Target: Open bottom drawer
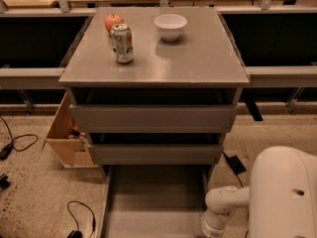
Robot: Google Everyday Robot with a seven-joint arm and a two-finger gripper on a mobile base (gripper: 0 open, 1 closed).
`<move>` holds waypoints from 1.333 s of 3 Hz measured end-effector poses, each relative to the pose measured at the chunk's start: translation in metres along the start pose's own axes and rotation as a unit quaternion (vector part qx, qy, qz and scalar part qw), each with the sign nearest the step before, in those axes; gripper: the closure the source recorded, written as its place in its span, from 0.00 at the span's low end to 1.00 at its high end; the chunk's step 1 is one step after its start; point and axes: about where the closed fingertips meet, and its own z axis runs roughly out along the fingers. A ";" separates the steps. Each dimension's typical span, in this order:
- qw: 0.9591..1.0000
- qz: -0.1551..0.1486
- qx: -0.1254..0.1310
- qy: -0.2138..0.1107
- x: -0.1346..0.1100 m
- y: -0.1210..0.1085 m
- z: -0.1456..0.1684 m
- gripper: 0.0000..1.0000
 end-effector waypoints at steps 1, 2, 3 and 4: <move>1.000 -0.002 0.000 0.029 -0.006 0.031 -0.066 0.00; 0.998 0.004 0.000 0.056 -0.010 0.067 -0.128 0.00; 0.997 0.017 0.022 0.066 -0.009 0.099 -0.191 0.00; 0.993 0.037 0.080 0.080 -0.003 0.115 -0.257 0.00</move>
Offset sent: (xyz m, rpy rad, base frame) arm 0.0582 -0.0312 0.3259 -0.2239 -0.2168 0.0295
